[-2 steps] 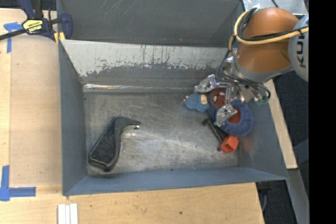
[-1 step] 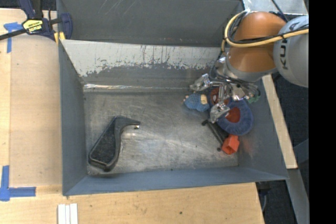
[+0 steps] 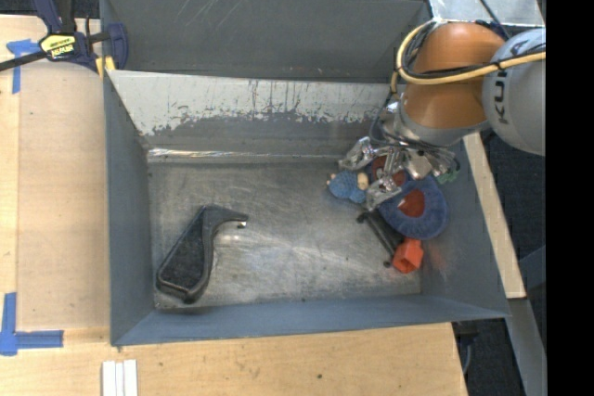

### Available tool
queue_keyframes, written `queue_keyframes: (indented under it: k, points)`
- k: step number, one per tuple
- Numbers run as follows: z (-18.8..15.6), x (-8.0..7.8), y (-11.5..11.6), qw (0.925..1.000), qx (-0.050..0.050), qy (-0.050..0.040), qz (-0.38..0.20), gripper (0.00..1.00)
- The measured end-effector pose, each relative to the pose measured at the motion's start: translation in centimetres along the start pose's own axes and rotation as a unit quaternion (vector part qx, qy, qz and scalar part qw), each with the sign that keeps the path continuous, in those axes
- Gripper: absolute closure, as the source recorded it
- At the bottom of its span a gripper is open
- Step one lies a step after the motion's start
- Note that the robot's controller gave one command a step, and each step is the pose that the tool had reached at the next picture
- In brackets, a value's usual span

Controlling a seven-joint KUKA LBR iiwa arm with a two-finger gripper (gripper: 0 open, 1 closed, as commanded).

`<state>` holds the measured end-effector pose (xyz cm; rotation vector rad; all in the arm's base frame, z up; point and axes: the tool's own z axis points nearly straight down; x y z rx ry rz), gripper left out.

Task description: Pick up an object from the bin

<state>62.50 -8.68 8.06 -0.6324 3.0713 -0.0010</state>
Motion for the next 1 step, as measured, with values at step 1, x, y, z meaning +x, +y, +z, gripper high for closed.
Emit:
queue_keyframes:
  k: [1]
  points:
    - [-14.55, 0.13, 0.36, 1.0, 0.002, -0.003, -0.008, 1.0]
